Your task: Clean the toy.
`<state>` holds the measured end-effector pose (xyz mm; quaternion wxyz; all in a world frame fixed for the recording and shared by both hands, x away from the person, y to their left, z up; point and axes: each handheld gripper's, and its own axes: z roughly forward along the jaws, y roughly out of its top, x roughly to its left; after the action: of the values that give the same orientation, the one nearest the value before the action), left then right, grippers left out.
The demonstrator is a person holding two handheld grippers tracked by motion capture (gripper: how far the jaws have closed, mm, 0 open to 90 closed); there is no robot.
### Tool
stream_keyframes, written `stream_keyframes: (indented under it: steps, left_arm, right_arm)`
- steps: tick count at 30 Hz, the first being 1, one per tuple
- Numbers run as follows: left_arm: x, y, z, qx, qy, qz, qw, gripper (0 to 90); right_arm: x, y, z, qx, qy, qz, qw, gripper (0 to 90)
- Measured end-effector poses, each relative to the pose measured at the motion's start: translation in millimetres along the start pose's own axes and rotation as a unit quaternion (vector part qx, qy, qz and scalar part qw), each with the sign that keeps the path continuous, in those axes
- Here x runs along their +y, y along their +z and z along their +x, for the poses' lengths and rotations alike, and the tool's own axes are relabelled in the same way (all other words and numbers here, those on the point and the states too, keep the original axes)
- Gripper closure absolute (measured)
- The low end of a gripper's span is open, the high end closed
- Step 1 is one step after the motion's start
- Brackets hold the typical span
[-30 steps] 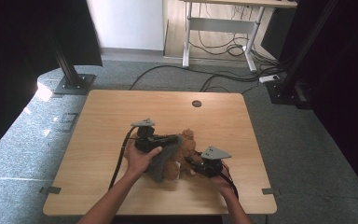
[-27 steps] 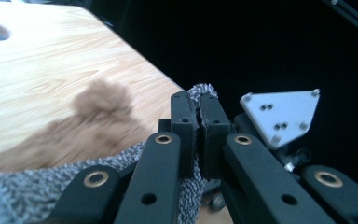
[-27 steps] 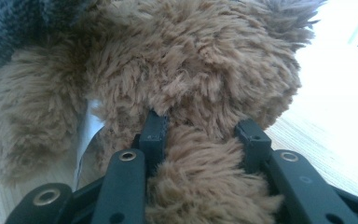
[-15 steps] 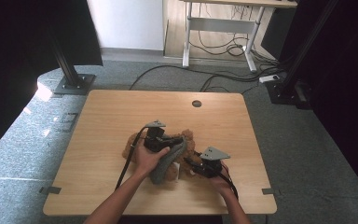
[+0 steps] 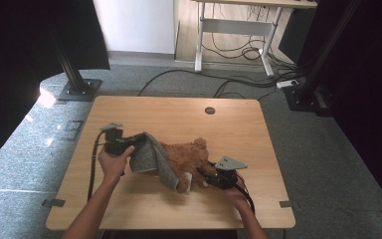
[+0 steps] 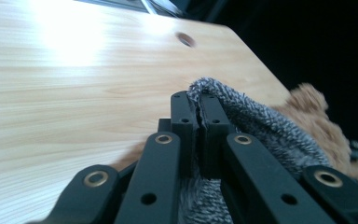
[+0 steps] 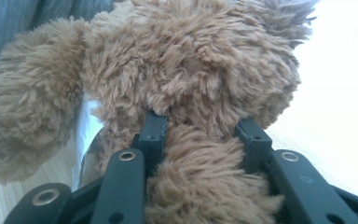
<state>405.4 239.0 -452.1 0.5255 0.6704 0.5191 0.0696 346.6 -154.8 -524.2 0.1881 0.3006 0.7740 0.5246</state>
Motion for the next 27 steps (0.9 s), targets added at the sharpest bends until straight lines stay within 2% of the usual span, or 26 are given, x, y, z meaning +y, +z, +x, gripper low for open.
stream_keyframes:
  steps: [1, 3, 9, 12, 16, 18, 22, 25, 27]
  left_arm:
    - [0.2, -4.1, 4.2, -0.001, -0.007, -0.004, 1.0000, 85.9]
    - [-1.0, -4.7, 4.5, -0.003, -0.007, -0.004, 1.0000, 85.9]
    - [-7.8, 13.3, -12.5, -0.020, 0.015, 0.014, 0.9996, 85.8]
    - [-8.7, 18.7, -18.1, -0.024, 0.020, 0.019, 0.9993, 85.5]
    - [-5.9, 19.7, -22.4, -0.035, 0.017, 0.017, 0.9991, 85.6]
    - [-3.1, 20.3, -26.6, -0.054, 0.006, 0.014, 0.9985, 85.6]
    - [5.0, 28.7, -49.4, -0.094, 0.013, 0.018, 0.9954, 85.5]
    - [10.0, 44.7, -74.6, -0.113, 0.034, 0.034, 0.9924, 85.4]
    - [10.5, 59.3, -95.0, -0.130, 0.052, 0.050, 0.9889, 85.4]
  right_arm:
    - [0.0, 0.1, -0.2, 0.000, 0.001, 0.000, 1.0000, 61.5]
    - [-0.1, 0.5, -0.8, 0.000, 0.004, -0.001, 1.0000, 61.5]
    - [-0.5, 0.2, -0.1, -0.001, 0.005, 0.000, 1.0000, 61.4]
    - [-0.7, 0.0, 0.1, -0.001, 0.005, -0.001, 1.0000, 61.4]
    - [-0.7, 0.0, -0.6, 0.000, 0.006, -0.001, 1.0000, 61.2]
    - [-0.7, 0.3, -0.7, 0.000, 0.007, -0.002, 1.0000, 61.2]
    - [-0.8, 0.8, -0.5, -0.001, 0.009, -0.003, 1.0000, 61.2]
    - [-0.5, 0.7, 1.3, -0.001, 0.001, -0.003, 1.0000, 61.3]
    - [-0.3, 0.9, 4.6, -0.003, -0.010, -0.007, 0.9999, 61.5]
